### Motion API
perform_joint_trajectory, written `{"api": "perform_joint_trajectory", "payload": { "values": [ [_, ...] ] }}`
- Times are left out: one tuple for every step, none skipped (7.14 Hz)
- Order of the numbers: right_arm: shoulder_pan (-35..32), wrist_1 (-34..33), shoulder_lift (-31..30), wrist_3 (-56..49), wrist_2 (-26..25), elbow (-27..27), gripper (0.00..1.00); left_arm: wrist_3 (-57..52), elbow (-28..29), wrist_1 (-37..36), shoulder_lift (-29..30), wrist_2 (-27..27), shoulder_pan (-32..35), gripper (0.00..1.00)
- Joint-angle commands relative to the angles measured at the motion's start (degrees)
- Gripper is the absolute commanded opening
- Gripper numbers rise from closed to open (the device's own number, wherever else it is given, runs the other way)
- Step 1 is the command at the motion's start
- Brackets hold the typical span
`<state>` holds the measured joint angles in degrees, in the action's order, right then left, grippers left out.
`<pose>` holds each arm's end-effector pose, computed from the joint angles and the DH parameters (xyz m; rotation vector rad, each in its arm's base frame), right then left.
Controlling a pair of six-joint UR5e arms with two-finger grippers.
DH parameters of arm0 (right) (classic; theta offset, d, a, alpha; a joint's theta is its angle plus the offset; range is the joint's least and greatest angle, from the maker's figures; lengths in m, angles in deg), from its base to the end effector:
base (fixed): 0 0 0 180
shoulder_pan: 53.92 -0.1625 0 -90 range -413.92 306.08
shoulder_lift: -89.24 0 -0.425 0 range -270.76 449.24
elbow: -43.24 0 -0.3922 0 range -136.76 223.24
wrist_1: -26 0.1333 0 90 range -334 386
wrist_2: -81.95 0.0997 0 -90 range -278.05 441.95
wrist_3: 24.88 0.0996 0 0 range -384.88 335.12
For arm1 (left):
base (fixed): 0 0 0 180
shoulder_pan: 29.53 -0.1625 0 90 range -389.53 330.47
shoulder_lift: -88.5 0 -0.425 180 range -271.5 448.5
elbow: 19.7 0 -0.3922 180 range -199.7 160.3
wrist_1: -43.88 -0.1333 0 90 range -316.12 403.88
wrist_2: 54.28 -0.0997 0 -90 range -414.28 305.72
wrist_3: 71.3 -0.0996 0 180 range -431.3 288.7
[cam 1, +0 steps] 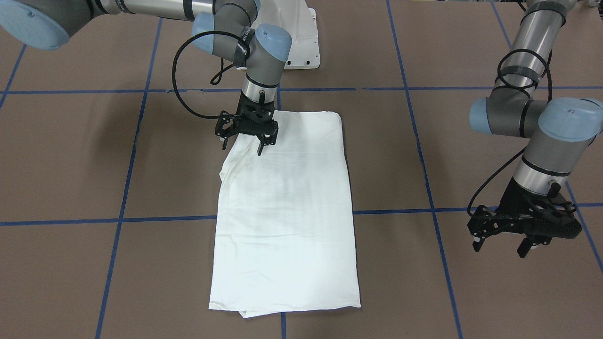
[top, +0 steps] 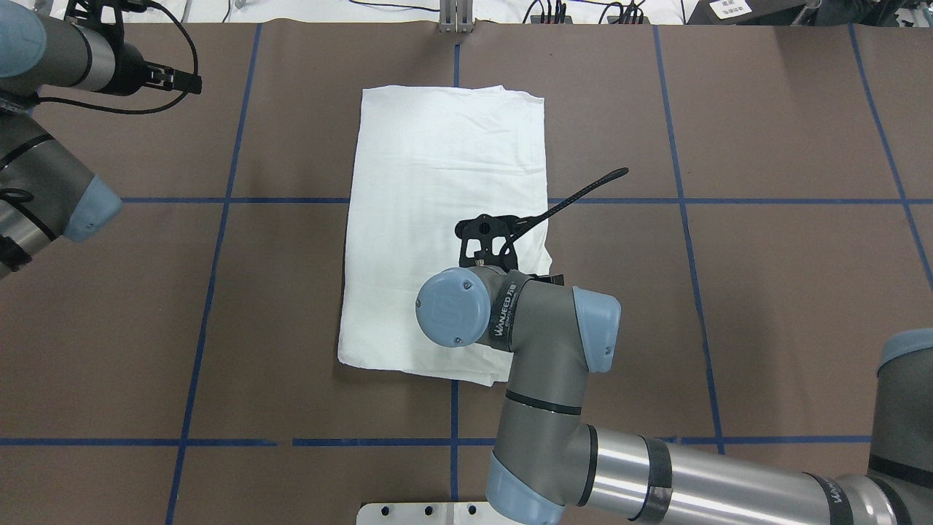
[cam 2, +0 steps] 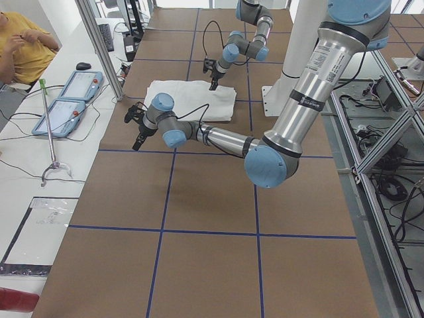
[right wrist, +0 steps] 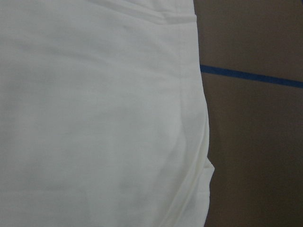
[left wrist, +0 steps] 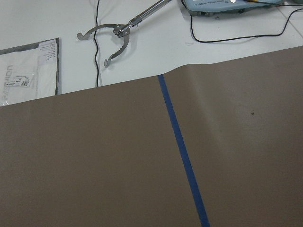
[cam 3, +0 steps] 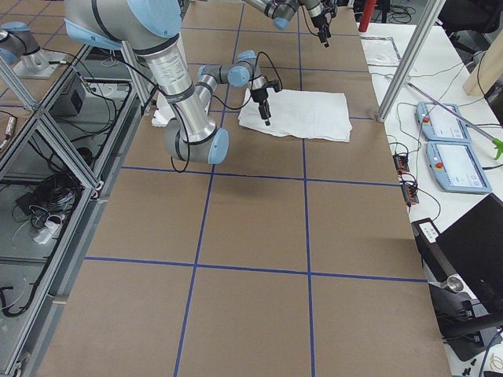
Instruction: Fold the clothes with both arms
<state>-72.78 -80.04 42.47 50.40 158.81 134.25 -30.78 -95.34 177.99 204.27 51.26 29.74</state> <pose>-0.6175 -0.3757 0.2369 0.3568 -0.4044 0.1269 0.2685 -0.6603 0.4398 0.6368 0.7632 -0.0252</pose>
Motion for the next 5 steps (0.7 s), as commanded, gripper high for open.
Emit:
{"api": "perform_joint_trajectory", "payload": {
  "values": [
    [0.76,-0.92,0.19,0.58,-1.36,-0.65,1.0,0.0,-0.03,0.54,-0.11,0.02,-0.03,1.0],
    [0.32,0.04,0.37,0.58,-2.23,-0.66,1.0,0.0,-0.03,0.54,-0.11,-0.07,-0.03,1.0],
    [-0.64,0.31,0.46,2.06,-2.24,-0.66,1.0,0.0,0.06,0.54,-0.2,0.02,-0.03,1.0],
    [-1.09,-0.21,0.28,4.16,-2.24,-0.57,1.0,0.0,-0.03,0.54,-0.2,-0.07,-0.03,1.0],
    [-1.18,-0.39,-0.24,4.18,-2.24,-0.57,1.0,0.0,0.06,0.54,-0.11,0.02,-0.29,1.0]
  ]
}}
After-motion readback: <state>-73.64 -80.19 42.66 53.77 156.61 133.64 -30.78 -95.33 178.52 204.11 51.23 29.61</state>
